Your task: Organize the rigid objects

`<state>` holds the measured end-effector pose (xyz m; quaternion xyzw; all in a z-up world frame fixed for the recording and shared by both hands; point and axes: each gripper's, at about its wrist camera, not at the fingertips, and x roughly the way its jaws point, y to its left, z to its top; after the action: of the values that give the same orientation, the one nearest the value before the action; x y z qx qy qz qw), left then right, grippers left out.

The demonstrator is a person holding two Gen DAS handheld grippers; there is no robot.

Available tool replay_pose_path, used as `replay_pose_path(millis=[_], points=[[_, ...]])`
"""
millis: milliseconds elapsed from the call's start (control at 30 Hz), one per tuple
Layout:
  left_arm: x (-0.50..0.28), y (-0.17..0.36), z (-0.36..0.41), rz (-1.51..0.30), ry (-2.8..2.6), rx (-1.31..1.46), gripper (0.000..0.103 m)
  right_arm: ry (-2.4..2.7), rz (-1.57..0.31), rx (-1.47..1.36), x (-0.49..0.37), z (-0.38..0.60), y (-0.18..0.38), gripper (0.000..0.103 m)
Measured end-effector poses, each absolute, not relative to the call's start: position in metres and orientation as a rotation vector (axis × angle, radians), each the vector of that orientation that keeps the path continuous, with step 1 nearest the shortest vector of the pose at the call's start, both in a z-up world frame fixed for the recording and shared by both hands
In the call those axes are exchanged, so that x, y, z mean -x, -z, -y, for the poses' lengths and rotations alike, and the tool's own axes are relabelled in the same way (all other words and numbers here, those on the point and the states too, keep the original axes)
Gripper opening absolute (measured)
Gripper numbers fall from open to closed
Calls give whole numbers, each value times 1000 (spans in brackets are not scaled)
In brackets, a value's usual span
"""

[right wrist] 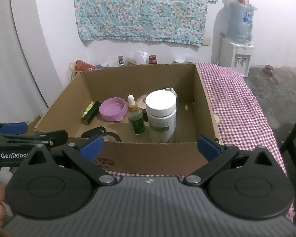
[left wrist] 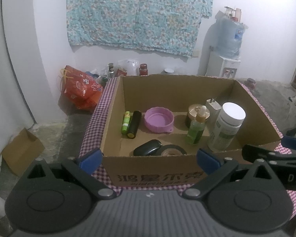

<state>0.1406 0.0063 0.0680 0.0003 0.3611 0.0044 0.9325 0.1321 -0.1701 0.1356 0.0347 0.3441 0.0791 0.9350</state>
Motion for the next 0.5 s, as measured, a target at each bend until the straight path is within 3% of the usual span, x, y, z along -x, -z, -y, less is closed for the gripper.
replay_pose_path(millis=[500], points=[[-140, -68, -9, -743, -9, -1, 102, -155, -707, -65, -132, 170, -135, 101]])
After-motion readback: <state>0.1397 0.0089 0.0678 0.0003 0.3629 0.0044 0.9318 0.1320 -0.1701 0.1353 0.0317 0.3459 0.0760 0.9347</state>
